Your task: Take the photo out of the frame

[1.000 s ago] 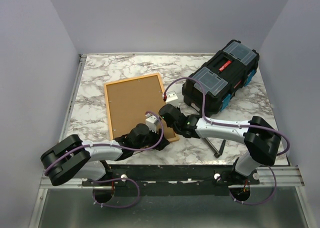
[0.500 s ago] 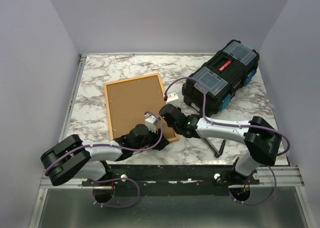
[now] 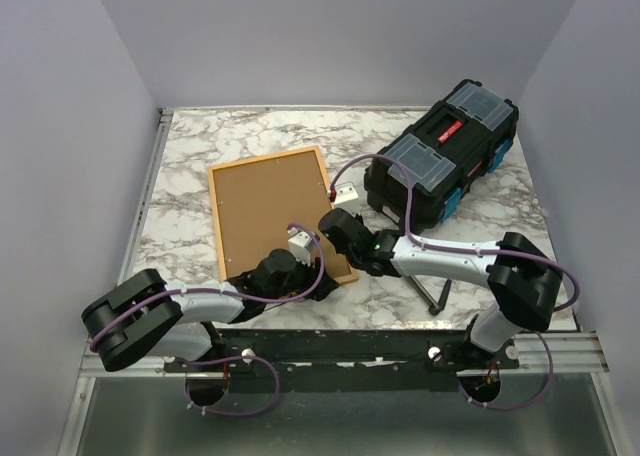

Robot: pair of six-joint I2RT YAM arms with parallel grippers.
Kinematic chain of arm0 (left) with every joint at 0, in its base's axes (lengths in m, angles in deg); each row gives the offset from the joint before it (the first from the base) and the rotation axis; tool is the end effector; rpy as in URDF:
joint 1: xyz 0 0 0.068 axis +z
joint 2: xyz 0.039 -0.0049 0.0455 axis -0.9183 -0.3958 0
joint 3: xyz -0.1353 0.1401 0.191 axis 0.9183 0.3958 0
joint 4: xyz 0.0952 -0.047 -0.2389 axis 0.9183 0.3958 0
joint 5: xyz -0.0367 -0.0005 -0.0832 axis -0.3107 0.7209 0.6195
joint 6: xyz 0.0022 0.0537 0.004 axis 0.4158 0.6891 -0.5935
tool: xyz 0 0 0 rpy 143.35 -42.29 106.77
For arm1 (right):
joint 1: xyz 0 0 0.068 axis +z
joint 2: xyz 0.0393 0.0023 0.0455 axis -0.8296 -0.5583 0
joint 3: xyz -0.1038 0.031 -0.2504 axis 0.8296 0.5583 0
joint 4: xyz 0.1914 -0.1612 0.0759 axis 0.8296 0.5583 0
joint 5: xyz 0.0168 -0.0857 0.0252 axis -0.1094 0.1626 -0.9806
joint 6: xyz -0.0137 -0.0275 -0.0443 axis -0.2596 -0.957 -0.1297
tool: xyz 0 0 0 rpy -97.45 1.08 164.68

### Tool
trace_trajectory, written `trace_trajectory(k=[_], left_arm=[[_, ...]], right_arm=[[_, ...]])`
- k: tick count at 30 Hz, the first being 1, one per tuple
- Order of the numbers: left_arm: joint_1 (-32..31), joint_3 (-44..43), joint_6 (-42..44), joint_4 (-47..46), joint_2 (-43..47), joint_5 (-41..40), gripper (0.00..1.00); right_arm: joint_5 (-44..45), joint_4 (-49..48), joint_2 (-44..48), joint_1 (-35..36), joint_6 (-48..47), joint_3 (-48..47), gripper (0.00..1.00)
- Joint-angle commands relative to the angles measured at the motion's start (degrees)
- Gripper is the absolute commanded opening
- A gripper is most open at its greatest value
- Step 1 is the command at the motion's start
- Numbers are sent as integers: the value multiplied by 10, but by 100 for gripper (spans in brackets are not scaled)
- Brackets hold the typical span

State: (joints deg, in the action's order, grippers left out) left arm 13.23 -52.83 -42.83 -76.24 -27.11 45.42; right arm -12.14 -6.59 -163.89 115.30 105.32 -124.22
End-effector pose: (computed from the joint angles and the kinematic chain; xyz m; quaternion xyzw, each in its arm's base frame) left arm 0.1284 -0.1779 0.1379 0.1463 0.8364 -0.3962 0.3494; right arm 0.1911 0.2796 0.2103 -0.1425 0.8724 0.0330 0.4664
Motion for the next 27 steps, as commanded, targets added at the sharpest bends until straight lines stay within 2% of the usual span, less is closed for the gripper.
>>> trace_trajectory(k=[1,6,10,15,22,27], left_arm=[[-2,19,-8,31,-4,20,52],[-2,21,-9,27,-5,22,52],[-2,20,-9,27,-6,23,52],[-2,21,-9,24,-8,26,52],[-2,21,-9,24,-7,30,52],[-2,14,-19,45,26,45,55]], right_arm=[[33,17,-24,-4,-1,-5,1],[8,-22,-23,-4,-10,7,1],[27,-42,-28,-3,-15,9,1],[-4,-108,-21,-5,-30,28,1],[-3,-116,-26,-7,-39,18,1],[17,-40,11,-7,-28,-7,1]])
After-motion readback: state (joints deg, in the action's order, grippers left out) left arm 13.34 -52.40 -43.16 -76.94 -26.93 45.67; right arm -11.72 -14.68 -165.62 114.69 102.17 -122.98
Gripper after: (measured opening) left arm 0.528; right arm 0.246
